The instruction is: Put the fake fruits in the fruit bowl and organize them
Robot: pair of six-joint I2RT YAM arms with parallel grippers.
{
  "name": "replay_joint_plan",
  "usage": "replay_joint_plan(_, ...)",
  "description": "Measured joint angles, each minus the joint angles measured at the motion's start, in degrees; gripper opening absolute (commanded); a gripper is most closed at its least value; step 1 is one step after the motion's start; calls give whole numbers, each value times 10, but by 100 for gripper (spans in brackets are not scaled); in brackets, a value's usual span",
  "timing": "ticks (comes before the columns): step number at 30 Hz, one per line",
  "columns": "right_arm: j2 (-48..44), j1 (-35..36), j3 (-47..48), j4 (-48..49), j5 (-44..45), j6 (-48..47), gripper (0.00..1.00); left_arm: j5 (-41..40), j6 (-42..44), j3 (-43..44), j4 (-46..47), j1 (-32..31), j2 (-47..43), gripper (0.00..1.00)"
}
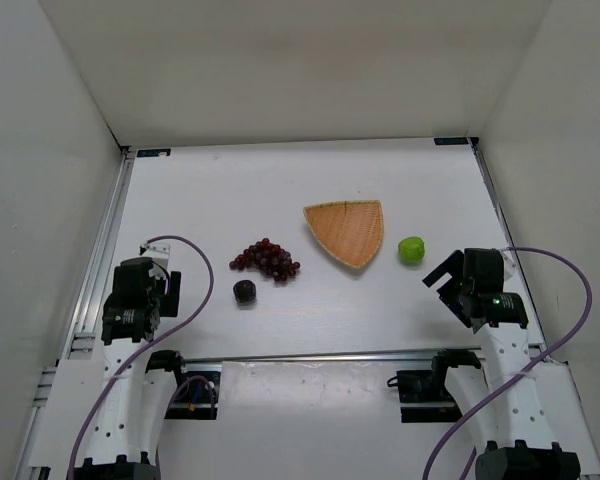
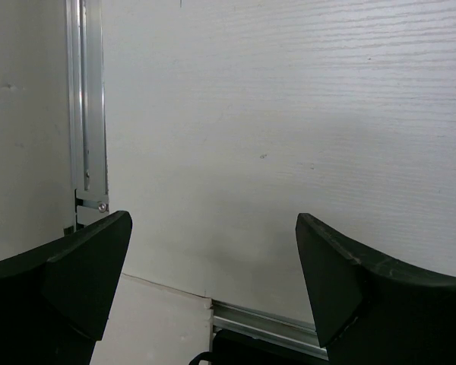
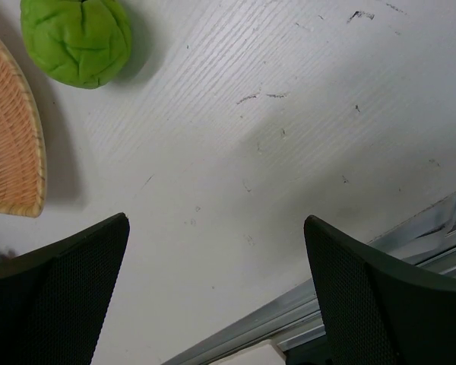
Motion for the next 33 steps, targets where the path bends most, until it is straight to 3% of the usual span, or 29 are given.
replay_joint_plan(7,35,0,10,19,-13,-42,100,1,4,-3,1,0,-4,100)
replay_joint_plan(17,392,6,208,95,-33,-96,100,-14,-3,-36,14,0,16,100)
replay_joint_plan(25,540,39,275,106,-30,-105,100,-24,-10,-38,23,0,60,100)
replay_joint_plan(28,592,39,303,108,-32,-104,81,-26,-11,-38,25,-3,64,100)
replay_joint_plan(32,616,42,314,107,-31,-96,40,-27,-11,-38,26,-5,64,100)
replay_joint_plan(33,616,42,316,108,-31,-91,36,-27,-11,-38,26,-5,64,100)
